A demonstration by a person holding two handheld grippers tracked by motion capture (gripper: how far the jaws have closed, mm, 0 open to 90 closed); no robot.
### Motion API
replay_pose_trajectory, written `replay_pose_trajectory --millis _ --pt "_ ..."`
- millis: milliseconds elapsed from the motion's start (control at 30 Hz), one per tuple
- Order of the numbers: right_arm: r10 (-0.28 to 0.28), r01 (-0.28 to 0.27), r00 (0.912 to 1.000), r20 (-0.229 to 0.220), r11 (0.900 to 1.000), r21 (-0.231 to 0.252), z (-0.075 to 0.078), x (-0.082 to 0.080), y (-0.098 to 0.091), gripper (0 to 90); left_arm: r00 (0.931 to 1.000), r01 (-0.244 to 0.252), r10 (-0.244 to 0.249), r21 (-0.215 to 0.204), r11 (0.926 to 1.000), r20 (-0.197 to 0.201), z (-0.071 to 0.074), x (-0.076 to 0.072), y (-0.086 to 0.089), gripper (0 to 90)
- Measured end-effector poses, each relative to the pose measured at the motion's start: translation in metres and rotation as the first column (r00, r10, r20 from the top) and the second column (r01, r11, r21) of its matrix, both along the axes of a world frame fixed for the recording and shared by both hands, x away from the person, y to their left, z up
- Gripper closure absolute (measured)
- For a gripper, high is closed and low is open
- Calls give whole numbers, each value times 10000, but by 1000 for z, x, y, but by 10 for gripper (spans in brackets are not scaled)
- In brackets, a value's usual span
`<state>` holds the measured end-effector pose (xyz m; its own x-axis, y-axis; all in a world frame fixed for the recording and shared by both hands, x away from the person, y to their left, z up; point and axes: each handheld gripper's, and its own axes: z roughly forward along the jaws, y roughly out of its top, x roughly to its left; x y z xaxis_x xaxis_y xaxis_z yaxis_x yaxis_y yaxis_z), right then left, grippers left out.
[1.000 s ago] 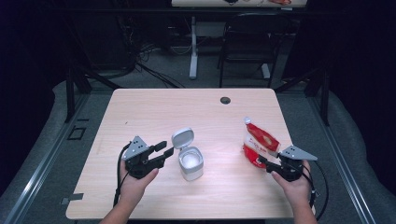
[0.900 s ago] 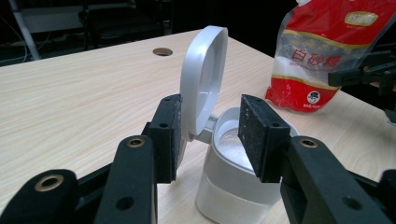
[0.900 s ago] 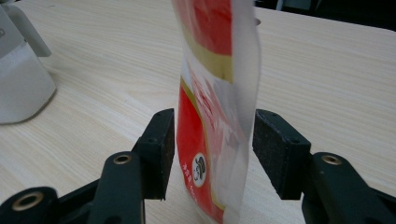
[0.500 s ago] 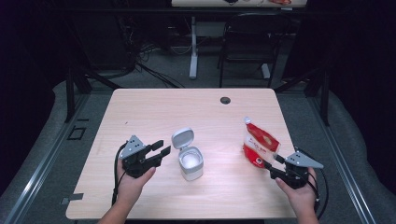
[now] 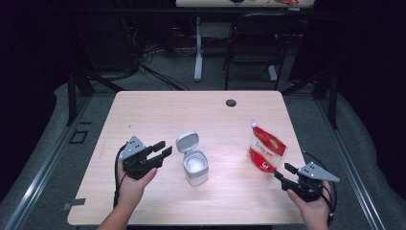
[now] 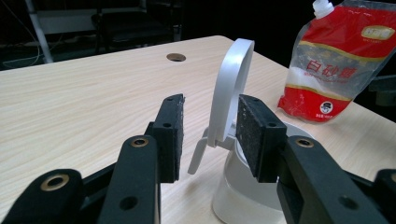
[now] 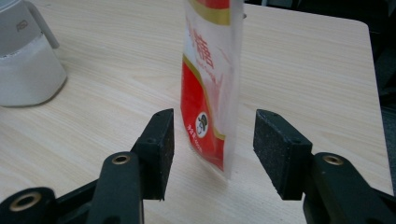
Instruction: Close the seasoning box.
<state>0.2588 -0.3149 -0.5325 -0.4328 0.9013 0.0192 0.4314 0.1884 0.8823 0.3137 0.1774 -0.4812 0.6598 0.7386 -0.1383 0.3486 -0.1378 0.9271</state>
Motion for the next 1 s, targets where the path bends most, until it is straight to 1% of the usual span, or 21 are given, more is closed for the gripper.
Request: replay_pose_trajectory --millis 33,100,167,200,267,300,400,433,467,500,533,600,633,733,767,800,833,867,933,1000 --pt "9 -9 10000 -35 10000 55 0 0 1 483 10000 -18 18 2 10000 29 0 0 1 622" --pt "31 -32 10000 53 9998 171 3 -1 3 485 10000 -53 53 12 10000 37 0 1 1 626" --pt "35 -38 9999 134 9999 163 6 -3 5 486 10000 -80 80 93 9999 -15 0 1 2 632" --pt "-63 62 9999 160 10000 17 8 -4 7 506 10000 -54 54 108 9999 -28 0 1 2 635" --pt "65 -69 9998 164 9997 225 9 -7 10 553 9999 -103 104 61 9999 -31 1 2 3 646" --pt "172 -173 9998 89 9997 176 10 -8 11 553 9999 -125 125 49 9999 -16 1 2 3 651" --pt "294 -297 9994 188 9995 121 12 -15 15 565 9999 -139 139 103 9999 -44 2 3 5 669" --pt "269 -272 9994 217 9995 160 12 -16 16 565 9999 -151 151 70 9999 -24 2 3 5 674" --pt "102 -102 9995 288 9999 -10 14 -18 17 566 9998 -181 181 59 9998 -24 2 3 6 680" --pt "99 -99 9995 313 10000 -10 15 -18 17 569 9998 -194 194 23 9998 -17 3 3 6 684" --pt "182 -188 9991 370 9997 170 17 -19 18 569 9998 -217 217 8 9998 1 3 4 6 689" --pt "342 -355 9985 419 9989 303 18 -19 20 569 9998 -182 181 -14 9998 -45 3 5 5 699" --pt "468 -480 9980 418 9984 283 18 -19 22 569 9998 -172 172 13 9999 -41 4 5 5 705" --pt "785 -792 9960 428 9968 148 17 -17 32 570 9999 -113 113 81 9999 -52 4 6 3 717" --pt "814 -823 9956 467 9965 178 17 -16 35 570 9999 -98 98 69 9999 -43 4 7 3 722" --pt "901 -905 9946 523 9959 60 17 -15 40 574 9999 -107 108 120 9999 -40 5 7 3 729" --pt "1010 -1007 9936 508 9949 -91 18 -14 43 577 9999 -126 127 103 9999 -34 5 7 2 732" --pt "1134 -1128 9918 598 9935 -124 19 -14 48 576 9999 -133 133 99 9999 -27 5 7 3 733" --pt "1334 -1320 9892 600 9909 -267 22 -12 55 570 9999 -126 126 159 9998 -44 7 7 3 741" --pt "1498 -1483 9873 538 9884 -313 25 -8 62 561 9999 -122 122 116 9999 -20 7 7 3 741"
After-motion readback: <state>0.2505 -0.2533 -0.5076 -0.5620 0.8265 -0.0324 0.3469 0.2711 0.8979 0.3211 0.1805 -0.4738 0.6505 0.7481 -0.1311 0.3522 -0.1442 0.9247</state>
